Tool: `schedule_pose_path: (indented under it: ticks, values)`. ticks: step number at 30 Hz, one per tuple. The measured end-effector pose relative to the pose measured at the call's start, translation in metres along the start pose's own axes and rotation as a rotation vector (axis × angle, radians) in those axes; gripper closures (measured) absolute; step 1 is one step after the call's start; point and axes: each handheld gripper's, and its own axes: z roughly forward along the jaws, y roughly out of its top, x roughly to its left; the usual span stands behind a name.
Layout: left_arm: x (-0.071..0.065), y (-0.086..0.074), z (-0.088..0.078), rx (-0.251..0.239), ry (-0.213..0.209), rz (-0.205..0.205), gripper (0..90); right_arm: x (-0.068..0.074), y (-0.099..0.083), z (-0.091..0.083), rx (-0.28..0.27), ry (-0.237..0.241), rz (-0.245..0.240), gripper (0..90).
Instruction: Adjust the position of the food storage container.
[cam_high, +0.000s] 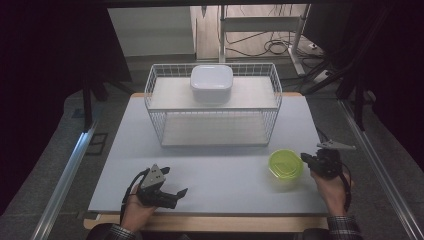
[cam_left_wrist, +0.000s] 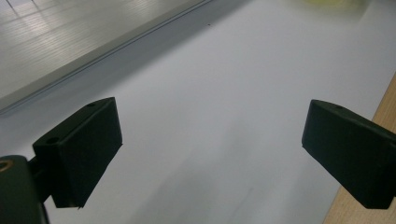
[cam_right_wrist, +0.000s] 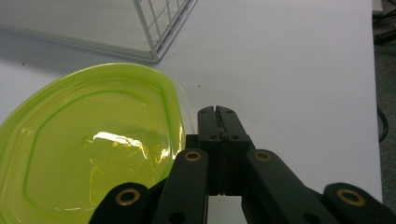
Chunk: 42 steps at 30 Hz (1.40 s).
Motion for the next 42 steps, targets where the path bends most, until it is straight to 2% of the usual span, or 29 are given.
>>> schedule_pose_path:
  ticks: [10,19,31,35,39,42]
  values:
    - [-0.001,0.000,0.000,0.004,0.001,0.008,4.8,0.013,-0.001,0.002,0.032,0.031,0.007,89.3]
    - [-0.002,0.000,0.001,0.006,0.000,0.015,4.9,0.034,0.000,0.006,0.064,0.078,-0.027,89.0]
    - [-0.003,0.000,0.001,0.010,-0.004,0.018,4.9,0.055,0.000,0.011,0.084,0.161,-0.020,89.1]
    - [-0.004,0.000,0.002,0.011,-0.005,0.019,4.9,0.065,0.000,0.013,0.100,0.204,-0.020,89.0]
    - [-0.004,0.000,0.002,0.011,-0.005,0.021,4.9,0.068,0.000,0.013,0.106,0.205,-0.037,87.4]
    - [-0.004,0.000,0.001,0.012,-0.002,0.023,4.9,0.063,-0.003,0.011,0.119,0.199,-0.024,86.7]
